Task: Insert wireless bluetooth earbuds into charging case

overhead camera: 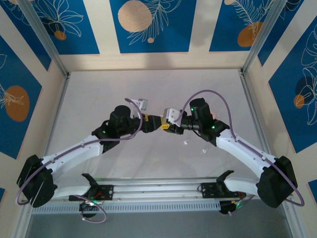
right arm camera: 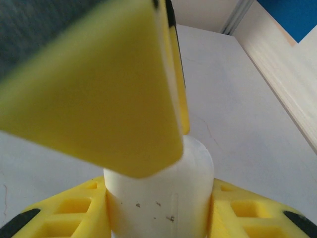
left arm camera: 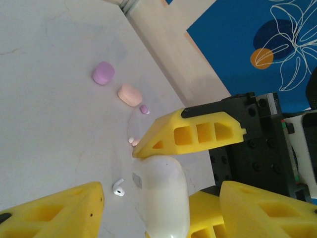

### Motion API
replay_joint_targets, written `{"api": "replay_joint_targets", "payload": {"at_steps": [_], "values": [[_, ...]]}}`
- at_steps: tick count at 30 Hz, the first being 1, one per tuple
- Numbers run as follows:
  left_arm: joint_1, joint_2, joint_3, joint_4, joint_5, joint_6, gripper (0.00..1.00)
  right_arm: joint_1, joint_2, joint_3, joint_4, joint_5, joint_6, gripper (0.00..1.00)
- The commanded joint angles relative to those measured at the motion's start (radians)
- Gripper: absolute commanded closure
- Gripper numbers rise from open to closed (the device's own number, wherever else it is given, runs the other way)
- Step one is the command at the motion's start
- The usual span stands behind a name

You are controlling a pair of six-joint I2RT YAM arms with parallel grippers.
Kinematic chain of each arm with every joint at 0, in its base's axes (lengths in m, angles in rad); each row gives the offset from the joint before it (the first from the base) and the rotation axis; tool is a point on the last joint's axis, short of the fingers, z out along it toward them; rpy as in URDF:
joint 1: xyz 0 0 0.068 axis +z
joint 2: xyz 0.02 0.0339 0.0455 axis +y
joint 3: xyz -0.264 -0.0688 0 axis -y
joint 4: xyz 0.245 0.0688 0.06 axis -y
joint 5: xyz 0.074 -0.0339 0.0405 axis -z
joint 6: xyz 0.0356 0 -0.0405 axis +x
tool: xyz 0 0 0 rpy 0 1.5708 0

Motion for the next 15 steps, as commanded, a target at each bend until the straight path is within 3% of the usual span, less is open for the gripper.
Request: {"api": "replay_joint_targets", "payload": {"at_steps": [1, 10, 15], "values": [[-0.011, 0.017, 0.046, -0.004, 0.043, 0.018, 0.4, 0.01, -0.021, 0.019, 0.007, -0.039, 0.012, 0.61], [-0.017, 0.038, 0.072, -0.1, 0.033, 0.047, 0.47, 0.017, -0.021, 0.023, 0.031, 0.007, 0.025, 0.61], [-0.017, 0.038, 0.079, -0.124, 0.03, 0.057, 0.56, 0.023, -0.029, 0.026, 0.033, 0.016, 0.022, 0.6]]}}
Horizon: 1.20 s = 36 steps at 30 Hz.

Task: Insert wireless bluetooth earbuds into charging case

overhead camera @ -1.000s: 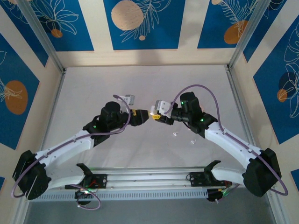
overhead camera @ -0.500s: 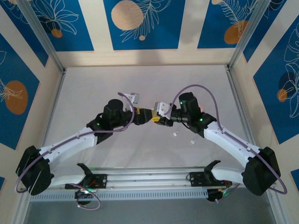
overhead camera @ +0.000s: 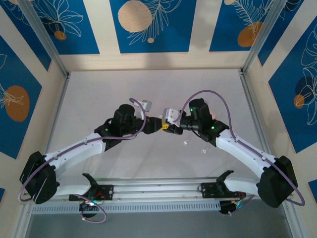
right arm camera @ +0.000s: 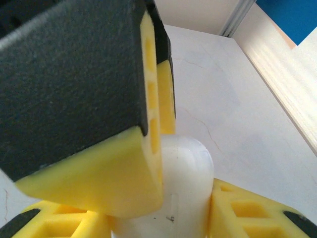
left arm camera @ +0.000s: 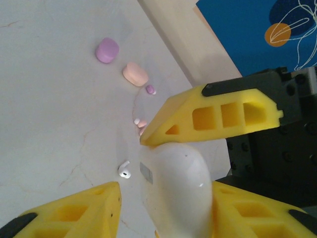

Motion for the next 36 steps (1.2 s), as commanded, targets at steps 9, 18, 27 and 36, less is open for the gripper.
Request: {"api": "replay_joint_targets", "payload": {"at_steps": [9, 18, 27, 36], "values": [[-0.009, -0.083, -0.045, 0.102, -0.062, -0.025, 0.87, 0.015, -0.095, -0.027, 0.057, -0.004, -0.016, 0.47], [-0.008, -0.13, -0.109, 0.302, 0.097, -0.083, 0.88, -0.007, -0.162, -0.089, 0.126, -0.051, -0.073, 0.41], [-0.007, -0.106, -0.124, 0.403, 0.127, -0.124, 0.88, 0.006, -0.192, -0.121, 0.236, -0.03, -0.073, 0.45], [-0.008, -0.108, -0.133, 0.401, 0.1, -0.122, 0.86, 0.004, -0.2, -0.124, 0.205, 0.017, -0.111, 0.61]]}}
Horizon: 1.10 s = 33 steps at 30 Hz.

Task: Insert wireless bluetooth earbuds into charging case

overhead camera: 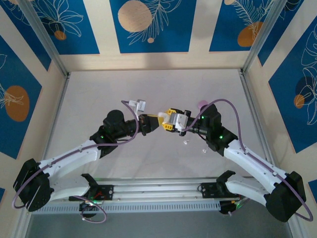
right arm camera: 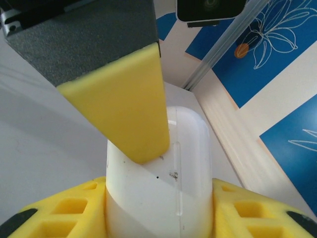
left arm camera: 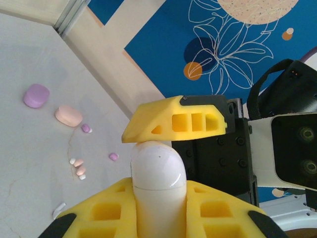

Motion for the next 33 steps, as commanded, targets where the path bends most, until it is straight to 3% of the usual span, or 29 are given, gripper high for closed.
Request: {"api": "replay_joint_targets", "payload": {"at_steps": [1, 4, 7, 11, 19, 26, 33], "values": [[0.0, -0.004, -0.006, 0.041, -0.001, -0.002, 0.84, 0.005, -0.02, -0.011, 0.005, 0.024, -0.03, 0.62], [0.0, 0.002, -0.003, 0.026, -0.002, 0.019, 0.64, 0.006, -0.023, -0.001, -0.013, 0.019, -0.03, 0.63], [0.0, 0.01, 0.016, -0.045, -0.005, 0.06, 0.53, 0.021, -0.02, 0.016, -0.038, 0.032, -0.048, 0.63], [-0.004, 0.009, 0.04, -0.13, -0.01, 0.109, 0.51, 0.042, -0.01, 0.034, -0.097, 0.073, -0.104, 0.64], [-0.005, 0.004, 0.035, -0.127, 0.002, 0.132, 0.57, 0.066, -0.006, 0.04, -0.098, 0.102, -0.115, 0.63], [-0.006, 0.003, 0.035, -0.134, 0.019, 0.144, 0.54, 0.066, -0.004, 0.046, -0.087, 0.099, -0.095, 0.63], [-0.009, 0.003, 0.042, -0.128, 0.047, 0.152, 0.62, 0.066, -0.004, 0.053, -0.098, 0.084, -0.085, 0.63]]}}
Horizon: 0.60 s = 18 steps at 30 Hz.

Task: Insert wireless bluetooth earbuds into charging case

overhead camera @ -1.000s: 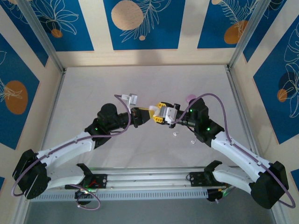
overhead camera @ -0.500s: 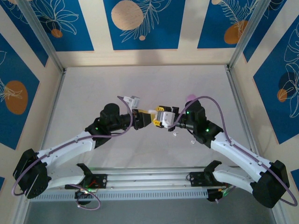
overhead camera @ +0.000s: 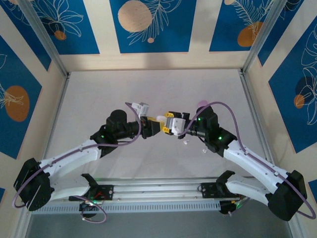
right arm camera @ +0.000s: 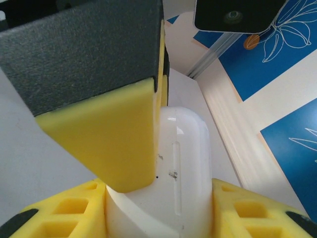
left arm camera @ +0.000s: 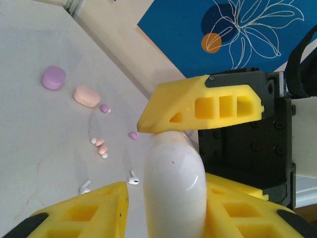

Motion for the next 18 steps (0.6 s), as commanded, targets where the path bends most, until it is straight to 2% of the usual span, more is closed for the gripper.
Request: {"api": "replay_joint_targets", "payload": {"at_steps": [1, 3, 8, 13, 18], "values": [[-0.006, -0.006, 0.031, 0.0, 0.026, 0.017, 0.65, 0.006, -0.001, 0.035, -0.012, -0.011, 0.01, 0.63], [-0.007, -0.007, 0.028, 0.013, 0.024, 0.013, 0.67, 0.006, -0.001, 0.039, -0.023, -0.019, 0.007, 0.63], [-0.007, -0.006, 0.026, 0.027, 0.026, 0.006, 0.64, 0.006, -0.001, 0.041, -0.036, -0.043, 0.003, 0.63], [-0.009, -0.006, 0.019, 0.045, 0.027, -0.005, 0.66, 0.006, -0.001, 0.042, -0.041, -0.04, 0.001, 0.63], [-0.01, -0.012, 0.011, 0.045, 0.027, -0.006, 0.81, 0.006, -0.016, 0.039, -0.044, -0.047, 0.009, 0.62]]}}
